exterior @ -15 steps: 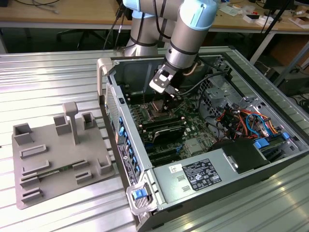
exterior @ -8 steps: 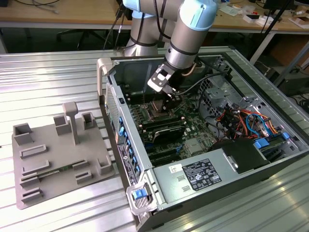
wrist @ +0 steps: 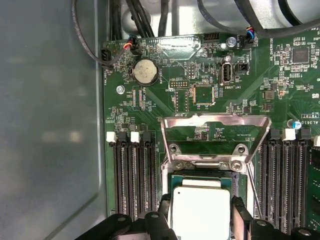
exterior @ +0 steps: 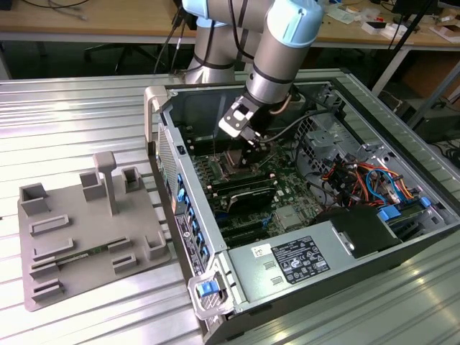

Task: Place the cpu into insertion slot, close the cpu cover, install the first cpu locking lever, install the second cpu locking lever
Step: 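Place the cpu into insertion slot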

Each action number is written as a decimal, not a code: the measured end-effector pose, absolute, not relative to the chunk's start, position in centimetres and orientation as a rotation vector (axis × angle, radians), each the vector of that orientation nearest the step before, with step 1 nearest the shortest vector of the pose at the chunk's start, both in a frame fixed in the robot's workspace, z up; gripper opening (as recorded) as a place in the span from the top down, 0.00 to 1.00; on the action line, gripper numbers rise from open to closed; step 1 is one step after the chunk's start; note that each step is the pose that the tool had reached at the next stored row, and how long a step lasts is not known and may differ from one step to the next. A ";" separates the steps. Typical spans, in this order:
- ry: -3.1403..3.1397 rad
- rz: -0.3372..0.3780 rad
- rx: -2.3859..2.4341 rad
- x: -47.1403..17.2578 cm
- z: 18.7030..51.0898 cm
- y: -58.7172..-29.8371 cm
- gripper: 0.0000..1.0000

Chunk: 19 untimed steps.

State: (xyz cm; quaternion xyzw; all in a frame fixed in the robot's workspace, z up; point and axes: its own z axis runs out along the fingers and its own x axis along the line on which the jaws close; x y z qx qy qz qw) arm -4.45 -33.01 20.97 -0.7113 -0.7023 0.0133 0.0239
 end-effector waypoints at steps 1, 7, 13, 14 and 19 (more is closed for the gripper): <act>-2.174 0.041 -2.201 -4.5 20.9 -33.0 0.45; -2.175 0.041 -2.200 -4.5 20.7 -33.3 0.45; -2.196 0.042 -2.179 -4.7 20.6 -33.5 0.45; -2.199 0.042 -2.177 -4.8 20.6 -33.5 0.45; -2.210 0.042 -2.165 -4.8 20.5 -33.6 0.45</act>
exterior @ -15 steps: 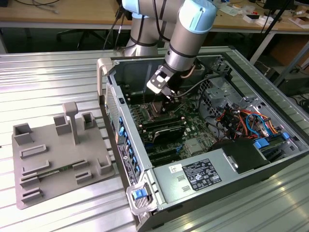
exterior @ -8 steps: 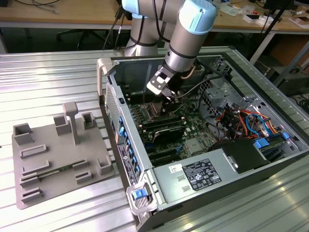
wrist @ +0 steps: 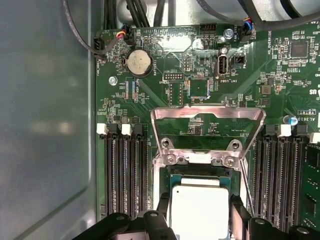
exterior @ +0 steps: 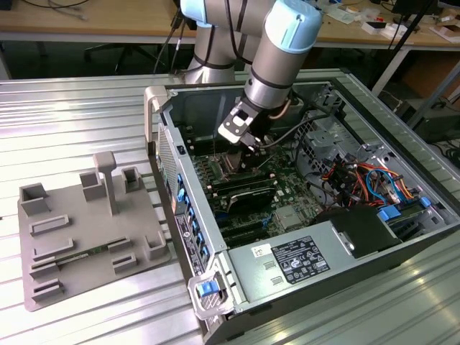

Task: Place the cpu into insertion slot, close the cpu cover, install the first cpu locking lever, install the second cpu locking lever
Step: 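Place the cpu into insertion slot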

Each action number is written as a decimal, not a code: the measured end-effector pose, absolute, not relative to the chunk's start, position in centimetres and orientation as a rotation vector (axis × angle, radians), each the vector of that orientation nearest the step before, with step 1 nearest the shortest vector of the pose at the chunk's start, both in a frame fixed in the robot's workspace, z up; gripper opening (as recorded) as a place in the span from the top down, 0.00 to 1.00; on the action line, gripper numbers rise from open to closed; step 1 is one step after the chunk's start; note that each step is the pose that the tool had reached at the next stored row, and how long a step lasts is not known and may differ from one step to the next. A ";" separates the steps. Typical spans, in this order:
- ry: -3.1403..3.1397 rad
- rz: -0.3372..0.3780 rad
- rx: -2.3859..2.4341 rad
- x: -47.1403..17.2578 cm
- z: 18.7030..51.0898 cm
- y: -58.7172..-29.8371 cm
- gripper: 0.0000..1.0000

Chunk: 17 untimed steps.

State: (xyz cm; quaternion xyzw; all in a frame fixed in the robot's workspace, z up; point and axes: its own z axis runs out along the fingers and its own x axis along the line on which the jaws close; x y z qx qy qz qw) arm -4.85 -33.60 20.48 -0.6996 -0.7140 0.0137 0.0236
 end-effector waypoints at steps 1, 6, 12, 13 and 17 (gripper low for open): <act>-2.216 0.043 -2.160 -4.8 20.4 -33.6 0.45; -2.216 0.042 -2.160 -4.9 20.3 -33.6 0.45; -2.213 0.042 -2.162 -4.9 20.2 -33.6 0.45; -2.212 0.042 -2.164 -4.9 20.2 -33.6 0.45; -2.201 0.042 -2.174 -4.9 20.2 -33.6 0.45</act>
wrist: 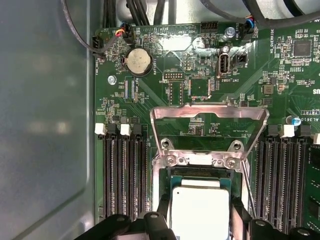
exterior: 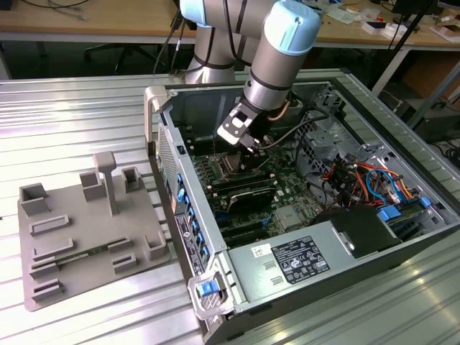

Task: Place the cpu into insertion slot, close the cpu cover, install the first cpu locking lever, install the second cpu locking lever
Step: 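Place the cpu into insertion slot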

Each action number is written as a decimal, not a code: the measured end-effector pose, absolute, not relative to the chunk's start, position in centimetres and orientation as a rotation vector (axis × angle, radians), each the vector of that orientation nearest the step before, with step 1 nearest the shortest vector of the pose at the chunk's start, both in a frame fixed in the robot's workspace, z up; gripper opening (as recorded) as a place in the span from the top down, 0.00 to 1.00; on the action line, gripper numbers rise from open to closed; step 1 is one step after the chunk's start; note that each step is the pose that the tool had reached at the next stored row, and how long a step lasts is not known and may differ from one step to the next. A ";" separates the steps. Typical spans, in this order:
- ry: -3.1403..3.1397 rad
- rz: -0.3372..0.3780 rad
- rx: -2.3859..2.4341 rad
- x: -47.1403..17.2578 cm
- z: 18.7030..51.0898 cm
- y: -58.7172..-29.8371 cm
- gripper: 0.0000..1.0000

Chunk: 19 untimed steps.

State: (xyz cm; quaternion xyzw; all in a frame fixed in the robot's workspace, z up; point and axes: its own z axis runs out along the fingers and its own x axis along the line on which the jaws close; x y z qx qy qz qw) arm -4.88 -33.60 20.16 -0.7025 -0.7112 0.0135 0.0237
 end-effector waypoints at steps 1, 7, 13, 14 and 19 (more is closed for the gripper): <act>-2.200 0.042 -2.176 -4.8 20.2 -33.6 0.45; -2.184 0.041 -2.191 -4.7 20.1 -33.6 0.45; -2.178 0.041 -2.197 -4.8 19.9 -33.7 0.45; -2.178 0.041 -2.197 -4.8 19.9 -33.7 0.45; -2.178 0.042 -2.197 -4.8 19.8 -33.7 0.45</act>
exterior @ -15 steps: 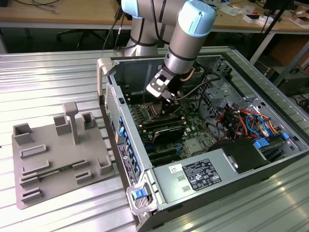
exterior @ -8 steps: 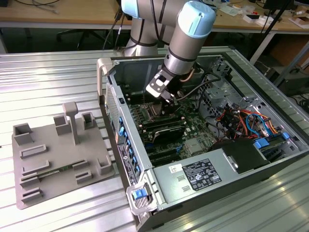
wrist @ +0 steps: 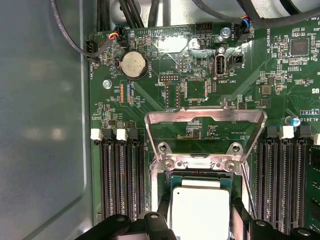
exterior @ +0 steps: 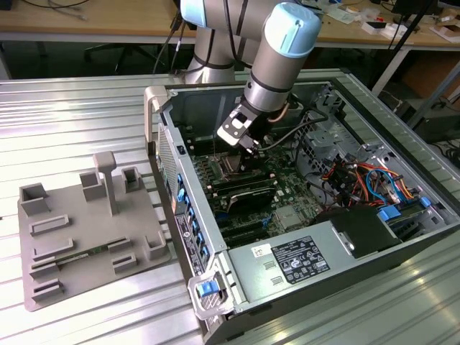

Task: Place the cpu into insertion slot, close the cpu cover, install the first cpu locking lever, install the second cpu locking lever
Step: 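Place the cpu into insertion slot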

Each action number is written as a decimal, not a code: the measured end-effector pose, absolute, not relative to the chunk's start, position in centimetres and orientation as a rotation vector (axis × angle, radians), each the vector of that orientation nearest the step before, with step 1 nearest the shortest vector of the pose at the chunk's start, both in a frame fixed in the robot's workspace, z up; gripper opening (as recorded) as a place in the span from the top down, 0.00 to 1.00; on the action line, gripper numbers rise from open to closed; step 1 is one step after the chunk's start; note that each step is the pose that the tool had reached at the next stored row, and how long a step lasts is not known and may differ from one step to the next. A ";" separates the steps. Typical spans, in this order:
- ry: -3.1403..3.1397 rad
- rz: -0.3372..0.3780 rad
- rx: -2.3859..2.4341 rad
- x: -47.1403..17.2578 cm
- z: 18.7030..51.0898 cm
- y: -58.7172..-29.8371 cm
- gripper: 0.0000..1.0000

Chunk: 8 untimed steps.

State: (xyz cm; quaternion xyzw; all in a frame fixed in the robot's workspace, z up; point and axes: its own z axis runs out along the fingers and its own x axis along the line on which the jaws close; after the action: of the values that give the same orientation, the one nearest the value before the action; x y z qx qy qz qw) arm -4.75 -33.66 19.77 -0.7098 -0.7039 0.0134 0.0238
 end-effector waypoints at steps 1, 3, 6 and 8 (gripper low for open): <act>-2.178 0.041 -2.197 -4.8 19.8 -33.7 0.45; -2.178 0.042 -2.197 -4.8 19.7 -33.7 0.45; -2.178 0.041 -2.197 -4.8 19.7 -33.7 0.45; -2.178 0.041 -2.197 -4.8 19.7 -33.7 0.45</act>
State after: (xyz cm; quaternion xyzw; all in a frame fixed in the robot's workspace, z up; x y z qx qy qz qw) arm -4.75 -33.66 19.69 -0.7098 -0.7039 0.0133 0.0238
